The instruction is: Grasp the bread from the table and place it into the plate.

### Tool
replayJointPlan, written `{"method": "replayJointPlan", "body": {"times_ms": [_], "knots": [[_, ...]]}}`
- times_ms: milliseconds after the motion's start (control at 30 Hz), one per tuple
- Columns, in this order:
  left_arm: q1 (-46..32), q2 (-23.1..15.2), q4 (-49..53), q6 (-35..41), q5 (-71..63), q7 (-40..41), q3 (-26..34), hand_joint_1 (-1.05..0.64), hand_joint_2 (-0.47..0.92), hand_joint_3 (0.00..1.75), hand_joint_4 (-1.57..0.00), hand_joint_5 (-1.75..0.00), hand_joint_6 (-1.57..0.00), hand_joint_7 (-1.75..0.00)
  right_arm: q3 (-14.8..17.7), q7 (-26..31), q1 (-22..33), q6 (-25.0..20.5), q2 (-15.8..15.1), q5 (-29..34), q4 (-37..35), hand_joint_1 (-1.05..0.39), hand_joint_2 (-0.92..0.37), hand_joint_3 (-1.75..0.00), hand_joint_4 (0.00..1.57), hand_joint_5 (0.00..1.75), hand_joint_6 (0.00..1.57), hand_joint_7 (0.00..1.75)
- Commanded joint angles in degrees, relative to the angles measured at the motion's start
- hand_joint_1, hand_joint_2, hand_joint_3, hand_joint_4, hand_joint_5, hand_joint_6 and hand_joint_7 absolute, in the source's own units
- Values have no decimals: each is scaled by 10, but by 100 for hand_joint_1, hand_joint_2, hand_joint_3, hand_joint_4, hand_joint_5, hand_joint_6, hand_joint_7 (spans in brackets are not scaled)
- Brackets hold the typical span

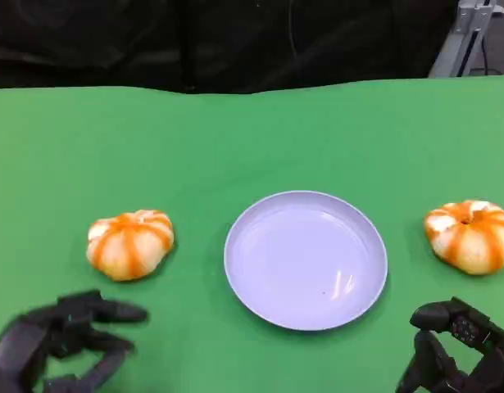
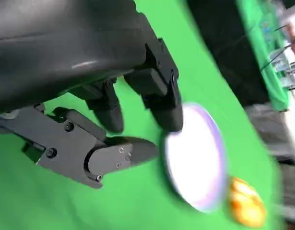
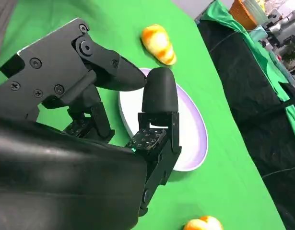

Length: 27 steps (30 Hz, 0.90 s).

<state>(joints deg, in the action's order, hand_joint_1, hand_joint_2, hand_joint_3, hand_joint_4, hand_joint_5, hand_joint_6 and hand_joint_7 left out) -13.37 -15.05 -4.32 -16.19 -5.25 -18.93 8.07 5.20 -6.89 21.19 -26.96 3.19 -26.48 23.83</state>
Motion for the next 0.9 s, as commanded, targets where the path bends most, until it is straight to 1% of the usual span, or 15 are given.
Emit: {"method": "replayJointPlan", "body": {"times_ms": [33, 200, 267, 400, 500, 600, 767, 900], "knots": [[52, -50, 0, -40, -138, 85, -3, -79, 92, 37, -32, -4, -46, 0, 2, 3, -8, -3, -11, 2, 1, -17, -55, -103, 95, 153, 89, 127], [118, -94, 14, -34, -247, 140, -19, -88, 92, 34, -29, -1, -44, 0, 1, 6, -10, -4, -8, 3, -1, -16, -55, -104, 95, 153, 89, 128], [147, -111, 25, -31, -285, 154, -33, -91, 92, 29, -30, -2, -43, 0, -1, 6, -10, -1, -6, 2, -2, -16, -56, -105, 95, 153, 89, 129], [179, -129, 40, -21, -323, 162, -56, -91, 92, 23, -29, -1, -42, 0, -4, 6, -10, 2, -6, 4, -2, -16, -56, -105, 94, 155, 87, 130], [202, -134, 61, -8, -340, 161, -77, -91, 92, 17, -26, 0, -44, 0, -5, 4, -10, 3, -8, 5, -3, -16, -57, -104, 93, 156, 87, 130], [237, -132, 107, 4, -348, 161, -105, -91, 92, 13, -25, 0, -43, 0, -7, 5, -10, 8, -8, 8, -5, -17, -57, -104, 93, 156, 87, 130], [286, -127, 173, 25, -345, 151, -145, -94, 92, 18, -21, 0, -40, 0, -9, 7, -5, 8, -6, 9, -1, -17, -56, -104, 92, 157, 87, 130], [300, -128, 191, 28, -339, 157, -159, -95, 92, 19, -21, 0, -40, 0, -9, 7, -3, 9, -6, 9, 1, -17, -55, -104, 93, 156, 88, 129]]}}
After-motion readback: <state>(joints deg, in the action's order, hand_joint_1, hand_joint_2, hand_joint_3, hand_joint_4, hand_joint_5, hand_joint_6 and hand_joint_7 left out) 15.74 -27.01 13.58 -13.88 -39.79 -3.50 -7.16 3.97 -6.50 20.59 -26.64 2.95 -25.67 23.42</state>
